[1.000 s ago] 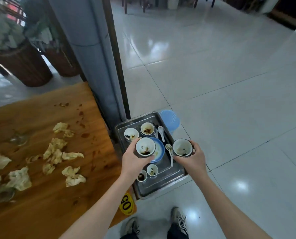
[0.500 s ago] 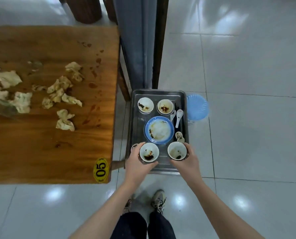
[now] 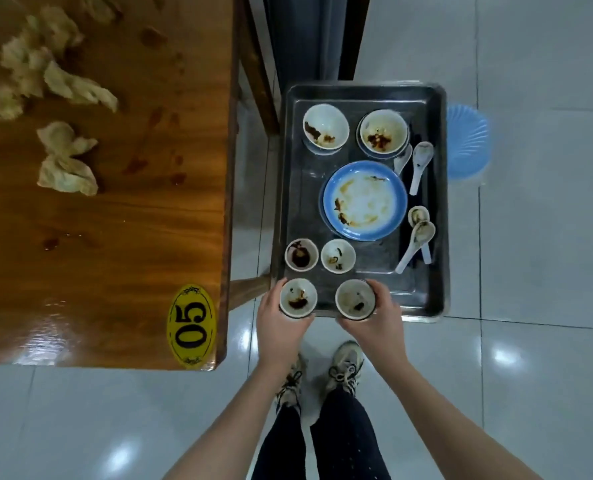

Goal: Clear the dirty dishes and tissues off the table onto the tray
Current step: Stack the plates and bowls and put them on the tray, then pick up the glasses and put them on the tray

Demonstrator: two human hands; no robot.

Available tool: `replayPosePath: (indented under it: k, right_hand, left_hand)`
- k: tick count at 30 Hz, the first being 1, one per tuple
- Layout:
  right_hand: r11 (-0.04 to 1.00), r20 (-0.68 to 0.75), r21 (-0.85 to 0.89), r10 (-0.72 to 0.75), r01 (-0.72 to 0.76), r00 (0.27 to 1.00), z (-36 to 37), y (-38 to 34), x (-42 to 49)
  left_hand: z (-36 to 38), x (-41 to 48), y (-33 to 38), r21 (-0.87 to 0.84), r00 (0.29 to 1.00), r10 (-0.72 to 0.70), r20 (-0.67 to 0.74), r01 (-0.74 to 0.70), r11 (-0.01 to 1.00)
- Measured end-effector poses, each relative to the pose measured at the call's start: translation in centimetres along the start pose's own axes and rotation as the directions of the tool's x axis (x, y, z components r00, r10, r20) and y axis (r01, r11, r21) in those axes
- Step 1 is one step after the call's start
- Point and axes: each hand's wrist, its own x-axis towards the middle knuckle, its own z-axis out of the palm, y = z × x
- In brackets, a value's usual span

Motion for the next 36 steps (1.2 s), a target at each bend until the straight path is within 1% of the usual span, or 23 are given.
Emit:
replayPosePath:
  k: [5, 9, 12, 16, 19, 21, 25, 29, 33, 36]
  right_hand:
    - [0.998, -0.035, 0.064, 0.025, -0.023, 0.999, 3.4, 1.4, 1.2]
    - [0.997, -0.029, 0.073, 0.024, -0.022, 0.999, 5.1, 1.8, 2.1]
    - [0.997, -0.015, 0.075, 0.037, -0.036, 0.999, 5.9, 1.8, 2.3]
    - [0.994, 0.048, 0.096, 0.047, -0.052, 0.998, 5.7, 1.5, 2.2]
    - [0.992, 0.117, 0.109, 0.054, -0.067, 0.992, 4.7, 1.0, 1.9]
    - [0.992, 0.139, 0.107, 0.053, -0.068, 0.989, 3.7, 0.7, 1.2]
    - [0.996, 0.122, 0.058, 0.055, -0.063, 0.991, 1.0, -0.8, -0.6]
    - [0.997, 0.085, 0.065, 0.035, -0.041, 0.996, -2.6, -3.9, -2.4]
    - [0.996, 0.042, 0.077, -0.048, 0.045, 0.998, -6.2, -8.4, -3.4]
    - [0.987, 0.048, 0.116, -0.117, 0.110, 0.992, -8.8, -12.7, -4.1]
  left_hand:
    - [1.5, 2.0, -2.3, 0.055, 0.999, 0.007, -0.043, -0.005, 0.998]
    - [2.6, 2.9, -3.4, 0.078, 1.000, 0.007, -0.007, -0.007, 0.997]
    - [3.0, 3.2, -3.8, 0.041, 1.000, -0.028, 0.005, 0.028, 0.999]
    - [2.7, 3.4, -3.8, 0.046, 0.998, -0.042, 0.050, 0.040, 0.998]
    - [2.1, 2.8, -3.3, 0.054, 0.996, -0.048, 0.079, 0.044, 0.998]
    - [1.5, 1.9, -2.8, 0.051, 0.993, -0.050, 0.104, 0.045, 0.998]
    - [0.0, -0.5, -1.1, 0.051, 0.989, -0.033, 0.142, 0.026, 0.998]
    - [-2.3, -3.0, 2.3, 0.003, 0.987, 0.028, 0.158, -0.028, 1.000]
    - [-5.2, -4.8, 7.4, -0.099, 0.986, 0.090, 0.141, -0.076, 0.992]
    - [-7.8, -6.0, 11.4, -0.163, 0.983, 0.151, 0.105, -0.132, 0.978]
